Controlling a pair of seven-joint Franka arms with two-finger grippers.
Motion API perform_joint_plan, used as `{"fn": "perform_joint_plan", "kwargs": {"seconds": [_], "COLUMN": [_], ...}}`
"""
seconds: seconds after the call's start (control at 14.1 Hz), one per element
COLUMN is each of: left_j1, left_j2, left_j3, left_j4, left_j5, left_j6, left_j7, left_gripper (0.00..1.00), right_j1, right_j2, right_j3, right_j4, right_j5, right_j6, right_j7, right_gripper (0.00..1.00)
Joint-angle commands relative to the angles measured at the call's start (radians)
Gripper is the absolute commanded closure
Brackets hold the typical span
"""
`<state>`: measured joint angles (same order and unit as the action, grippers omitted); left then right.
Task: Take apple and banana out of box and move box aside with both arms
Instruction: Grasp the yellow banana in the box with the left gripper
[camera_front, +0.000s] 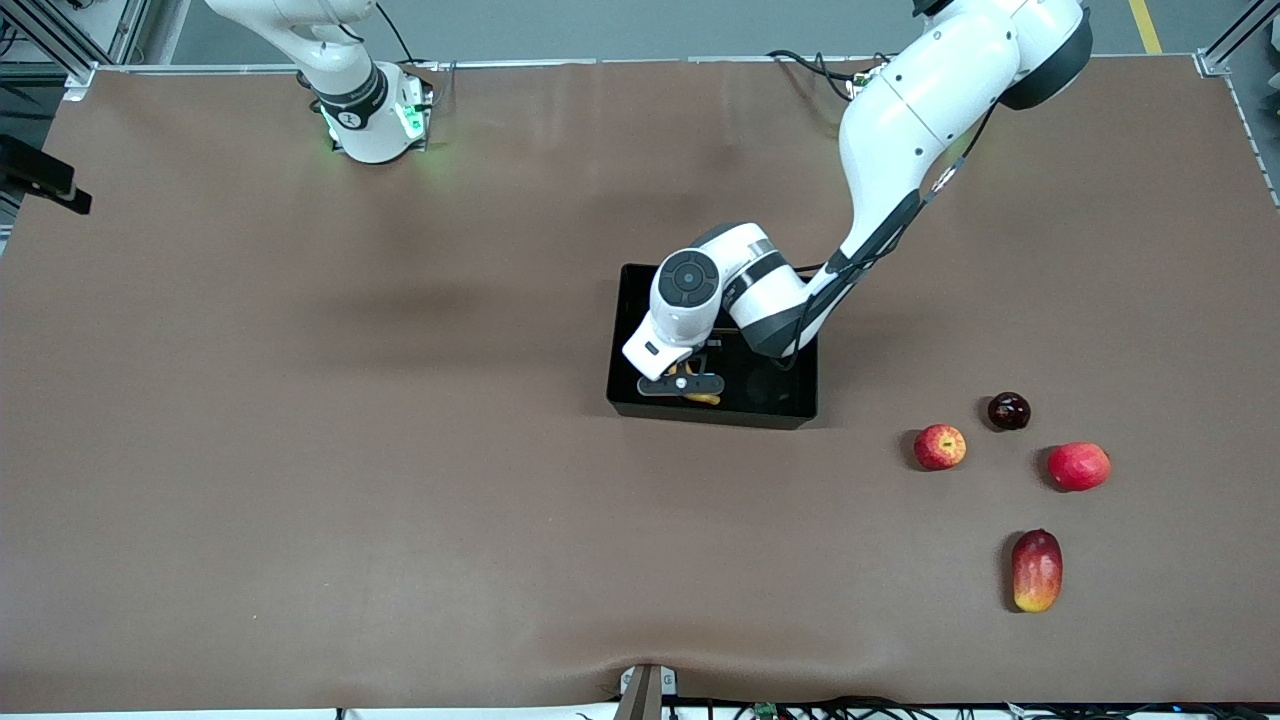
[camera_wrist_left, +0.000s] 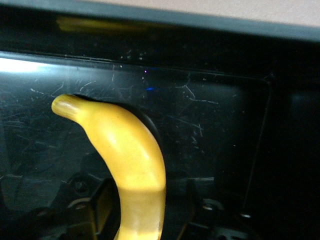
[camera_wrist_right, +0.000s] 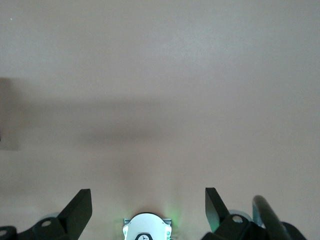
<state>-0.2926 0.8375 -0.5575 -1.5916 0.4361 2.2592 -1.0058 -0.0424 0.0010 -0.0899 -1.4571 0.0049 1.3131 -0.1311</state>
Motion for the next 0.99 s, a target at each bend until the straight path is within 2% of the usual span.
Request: {"fn": "perform_joint_plan", "kwargs": {"seconds": [0.0, 0.42, 0.57, 0.92], "left_j1": [-0.010, 0.000, 0.004, 0.104], "left_j2": [-0.005, -0.122, -0.178, -0.284], "left_j3": [0.005, -0.004, -0.004, -0.021], "left_j4": [0.016, 0.022, 0.022, 0.022], "left_j5": [0.027, 0.027, 0.015, -0.036], "left_j6": [0.005, -0.079, -0.095, -0.173], "left_j7": [-0.033, -0.022, -0.020, 0.096], "left_gripper": [1.00, 1.00, 1.00, 1.00], "right_j1": [-0.004, -0.021, -0.011, 0.056], "right_j2": [0.048, 0.074, 0.140, 0.223], "right_j3": [0.004, 0.002, 0.004, 0.006], "right_j4": [0.018, 0.020, 0.018, 0.004], "right_j5": [0.020, 0.058, 0.063, 0.243], "right_j6": [-0.011, 0.001, 0.029, 0.070], "right_j7": [-0.085, -0.101, -0.108, -0.090], "right_gripper": [0.00, 0.00, 0.00, 0.00]}}
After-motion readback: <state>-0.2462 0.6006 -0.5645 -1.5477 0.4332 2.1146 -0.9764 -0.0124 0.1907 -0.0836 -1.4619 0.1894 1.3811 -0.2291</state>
